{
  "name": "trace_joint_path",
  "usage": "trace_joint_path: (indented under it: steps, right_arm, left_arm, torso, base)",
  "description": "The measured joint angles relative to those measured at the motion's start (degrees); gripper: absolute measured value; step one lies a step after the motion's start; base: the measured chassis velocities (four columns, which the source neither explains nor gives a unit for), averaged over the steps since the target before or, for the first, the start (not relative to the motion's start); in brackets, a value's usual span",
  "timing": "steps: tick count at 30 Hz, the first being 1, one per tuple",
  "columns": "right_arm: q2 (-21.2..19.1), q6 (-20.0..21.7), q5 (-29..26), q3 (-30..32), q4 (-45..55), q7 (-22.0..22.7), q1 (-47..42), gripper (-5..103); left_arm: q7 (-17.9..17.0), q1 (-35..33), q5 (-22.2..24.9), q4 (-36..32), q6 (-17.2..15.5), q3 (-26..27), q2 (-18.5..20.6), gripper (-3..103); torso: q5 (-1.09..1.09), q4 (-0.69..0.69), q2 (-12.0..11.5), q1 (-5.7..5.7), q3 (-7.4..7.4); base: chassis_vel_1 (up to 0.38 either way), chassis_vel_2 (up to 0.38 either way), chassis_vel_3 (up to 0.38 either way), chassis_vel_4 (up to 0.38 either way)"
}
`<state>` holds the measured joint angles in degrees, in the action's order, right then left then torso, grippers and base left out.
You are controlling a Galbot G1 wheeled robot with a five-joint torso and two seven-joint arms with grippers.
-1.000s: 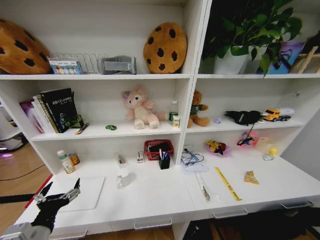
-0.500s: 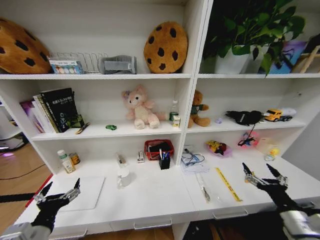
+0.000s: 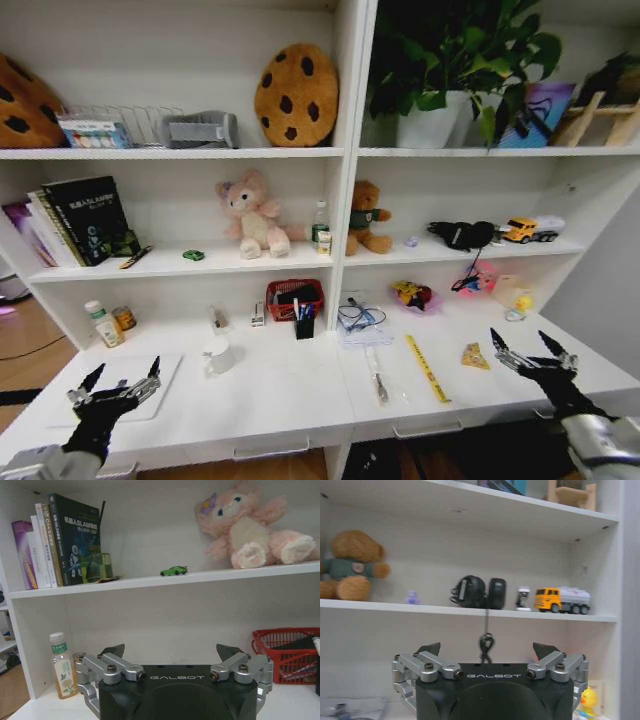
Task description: Organize the objects on the table.
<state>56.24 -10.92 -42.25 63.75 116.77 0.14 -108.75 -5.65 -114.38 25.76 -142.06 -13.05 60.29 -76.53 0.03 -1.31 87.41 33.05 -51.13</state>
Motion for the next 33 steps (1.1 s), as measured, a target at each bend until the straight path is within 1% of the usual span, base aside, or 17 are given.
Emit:
trace_joint_path:
  steps: [4,5,6,7,8,9,10,11,13,15,19,21,22,27,28,32,33]
  right_arm:
    - [-0.37,1.63,1.10,-0.89,-1.60,1.31,1.85,100]
    - [-0.76,3.92,1.49,-1.21,-2.95,1.54,3.44,100]
    - [-1.31,6.50,1.48,-1.44,-4.24,1.60,5.06,100]
    - [-1.31,6.50,1.48,-1.44,-4.24,1.60,5.06,100]
    - [-2.16,10.10,1.44,-1.89,-5.94,1.67,7.15,100]
    - [-3.07,13.14,1.41,-2.49,-7.36,1.42,9.01,100]
    - [-3.96,15.08,1.37,-3.39,-8.44,0.99,10.45,100]
    - [-3.96,15.08,1.37,-3.39,-8.44,0.99,10.45,100]
    - [-5.97,17.91,1.72,-6.72,-10.20,-0.66,13.27,100]
    - [-6.94,19.52,2.34,-9.55,-11.59,-1.51,15.53,100]
    - [-7.20,21.03,3.52,-12.19,-13.91,-1.45,18.94,100]
    - [-7.36,22.20,3.76,-14.04,-16.87,-0.73,21.73,100]
    - [-7.36,22.20,3.76,-14.04,-16.87,-0.73,21.73,100]
    - [-8.01,22.63,4.64,-19.77,-24.72,-1.45,26.77,100]
    - [-8.01,22.63,4.64,-19.77,-24.72,-1.45,26.77,100]
    - [-7.41,22.16,6.17,-24.10,-28.46,-2.21,30.16,100]
    - [-7.17,22.05,6.53,-25.22,-29.47,-2.23,31.07,103]
  left_arm:
    - [0.03,0.00,0.00,-0.01,0.00,-0.01,0.00,100]
    - [0.03,0.00,0.00,-0.01,0.00,-0.01,-0.01,100]
    - [0.02,0.00,0.01,0.00,0.00,-0.01,-0.01,100]
    - [0.02,0.00,0.01,0.00,0.00,-0.01,-0.01,100]
    - [0.03,0.00,0.00,-0.01,0.00,-0.02,-0.01,100]
    - [0.03,0.00,0.00,-0.01,0.00,-0.01,-0.01,100]
    - [0.03,0.00,0.01,-0.01,0.00,-0.01,0.00,100]
    - [0.03,0.00,0.01,-0.01,0.00,-0.01,0.00,100]
    - [0.00,0.00,0.00,0.00,0.00,-0.01,0.00,100]
    - [-0.01,0.00,0.00,0.00,0.01,0.00,0.00,100]
    - [-0.01,0.00,0.01,0.00,0.00,0.00,0.00,100]
    - [-0.01,0.00,0.00,0.00,0.00,0.00,0.00,100]
    - [-0.01,0.00,0.00,0.00,0.00,0.00,0.00,100]
    - [-0.01,0.00,0.00,0.00,0.00,0.00,0.00,100]
    - [-0.01,0.00,0.00,0.00,0.00,0.00,0.00,100]
    - [-0.01,0.00,0.00,0.00,0.00,0.00,0.00,100]
    - [-0.01,0.00,0.00,0.00,0.00,0.00,0.00,100]
  torso:
    - [0.00,0.00,-0.01,0.01,-0.01]
    - [0.04,0.02,0.00,0.00,-0.01]
    - [0.01,0.02,0.00,0.00,0.00]
    - [0.01,0.02,0.00,0.00,0.00]
    - [-0.03,-0.01,0.00,0.01,0.00]
    - [0.00,-0.01,0.00,0.00,0.00]
    - [-0.01,-0.01,0.00,0.00,0.00]
    - [-0.01,-0.01,0.00,0.00,0.00]
    - [-0.07,0.03,0.00,0.01,-0.01]
    - [-0.04,0.02,0.00,0.00,0.00]
    - [-0.05,0.02,0.00,0.01,0.00]
    - [-0.04,0.02,0.00,0.00,-0.01]
    - [-0.04,0.02,0.00,0.00,-0.01]
    - [-0.01,0.00,0.00,0.01,-0.01]
    - [-0.01,0.00,0.00,0.01,-0.01]
    - [-0.03,0.01,0.00,0.00,-0.01]
    - [-0.02,0.01,0.00,0.00,-0.01]
  base:
    - [-0.254,-0.238,0.240,0.252]
    - [-0.083,-0.191,0.203,0.252]
    - [-0.083,-0.134,0.099,0.104]
    - [-0.083,-0.134,0.099,0.104]
    - [-0.069,-0.134,0.042,0.027]
    - [0.000,0.000,0.000,0.000]
    - [0.000,0.000,0.000,0.000]
    - [0.000,0.000,0.000,0.000]
    - [0.048,0.052,-0.056,-0.052]
    - [0.056,0.091,-0.037,-0.055]
    - [0.021,0.033,-0.026,-0.021]
    - [0.000,0.000,0.000,0.000]
    - [0.000,0.000,0.000,0.000]
    - [0.000,0.000,0.000,0.000]
    - [0.000,0.000,0.000,0.000]
    - [0.000,0.000,0.000,0.000]
    - [0.000,0.000,0.000,0.000]
